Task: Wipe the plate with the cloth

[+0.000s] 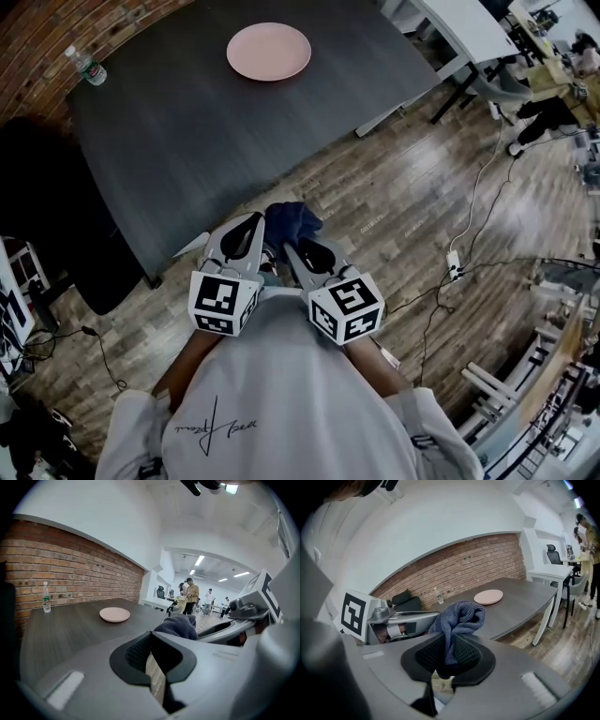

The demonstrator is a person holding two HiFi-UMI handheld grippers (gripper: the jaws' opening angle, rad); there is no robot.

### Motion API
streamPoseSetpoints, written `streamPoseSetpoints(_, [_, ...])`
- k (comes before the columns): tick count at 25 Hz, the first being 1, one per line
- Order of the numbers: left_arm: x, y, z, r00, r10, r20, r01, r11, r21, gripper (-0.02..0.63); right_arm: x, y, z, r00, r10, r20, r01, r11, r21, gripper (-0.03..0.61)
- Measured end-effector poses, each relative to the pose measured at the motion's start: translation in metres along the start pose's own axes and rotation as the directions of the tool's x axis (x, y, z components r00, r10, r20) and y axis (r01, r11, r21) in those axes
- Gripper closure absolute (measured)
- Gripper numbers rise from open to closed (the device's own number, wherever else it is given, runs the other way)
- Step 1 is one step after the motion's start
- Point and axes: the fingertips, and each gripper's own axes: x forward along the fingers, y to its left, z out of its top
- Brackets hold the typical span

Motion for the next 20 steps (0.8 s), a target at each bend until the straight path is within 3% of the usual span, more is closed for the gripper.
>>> streamPoseSetpoints(14, [0.029,0.043,0.006,1.0,0.012,-0.018,-0.014,0.996,-0.084,0.612,0.041,-0.023,0.034,1.0,0.014,-0.006,-0.014,1.0,0.013,0.518])
streamPoseSetpoints(20, [0.065,0.068,0.034,0.998,0.065,0.007,-0.064,0.993,-0.101,0.612,0.066,-0.054,0.069,0.999,0.043,-0.005,-0.043,0.999,-0.02,0.518])
